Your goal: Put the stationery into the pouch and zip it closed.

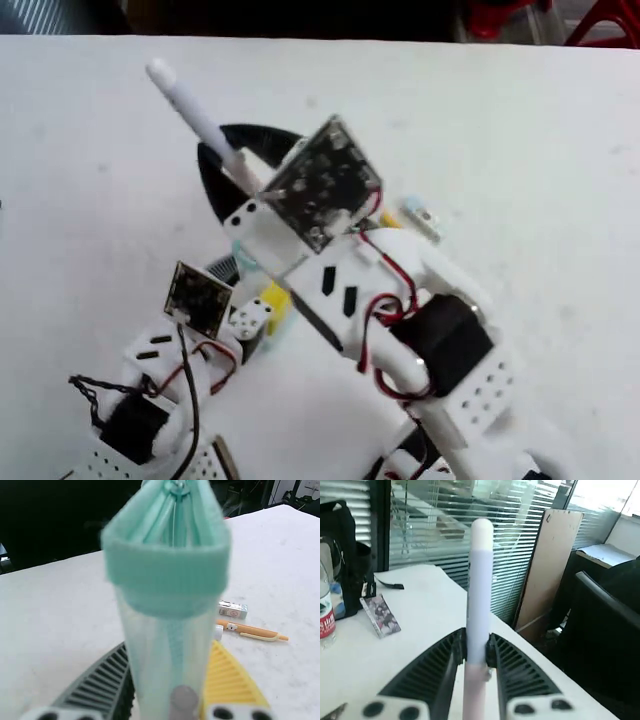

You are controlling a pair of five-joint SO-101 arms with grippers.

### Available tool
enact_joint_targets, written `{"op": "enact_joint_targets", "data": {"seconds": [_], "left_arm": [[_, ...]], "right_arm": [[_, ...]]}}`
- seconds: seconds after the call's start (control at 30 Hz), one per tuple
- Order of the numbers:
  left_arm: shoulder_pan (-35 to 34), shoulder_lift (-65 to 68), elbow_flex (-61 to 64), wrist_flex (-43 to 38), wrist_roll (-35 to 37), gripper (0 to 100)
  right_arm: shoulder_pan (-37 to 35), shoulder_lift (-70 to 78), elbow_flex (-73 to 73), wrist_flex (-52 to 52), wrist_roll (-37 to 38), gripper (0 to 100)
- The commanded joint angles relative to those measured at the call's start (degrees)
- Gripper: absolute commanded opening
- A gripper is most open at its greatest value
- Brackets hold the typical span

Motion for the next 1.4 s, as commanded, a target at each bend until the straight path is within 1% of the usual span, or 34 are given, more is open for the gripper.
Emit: {"op": "enact_joint_targets", "data": {"seconds": [0.0, 0.27, 0.53, 0.67, 0.87, 1.0, 1.27, 1.3, 1.37], "left_arm": [[0.7, 0.4, -0.1, -1.3, -0.4, 18], [0.8, 0.4, -0.1, -1.3, -0.4, 18], [0.8, 0.4, -0.1, -1.3, -0.4, 18], [0.7, 0.4, -0.1, -1.3, -0.4, 18], [0.8, 0.4, -0.1, -1.3, -0.4, 18], [0.8, 0.4, -0.1, -1.3, -0.4, 18], [0.8, 0.4, -0.1, -1.4, -0.4, 18], [0.8, 0.4, -0.1, -1.4, -0.4, 18], [0.8, 0.4, -0.1, -1.4, -0.4, 18]], "right_arm": [[0.0, -3.0, 4.8, -4.4, 1.4, 1.7], [0.1, -12.3, 20.2, -13.2, 1.8, 1.7], [0.2, -18.5, 24.4, -13.4, 1.8, 1.7], [1.9, -18.7, 25.1, -11.6, 1.8, 1.7], [7.8, -19.1, 25.1, -7.1, 1.5, 1.8], [7.2, -18.7, 25.1, -3.4, 1.8, 1.8], [7.1, -19.0, 25.1, -1.7, 1.8, 1.9], [7.1, -18.9, 25.0, -1.2, 1.8, 2.2], [7.1, -19.0, 25.0, -0.5, 1.8, 7.0]]}}
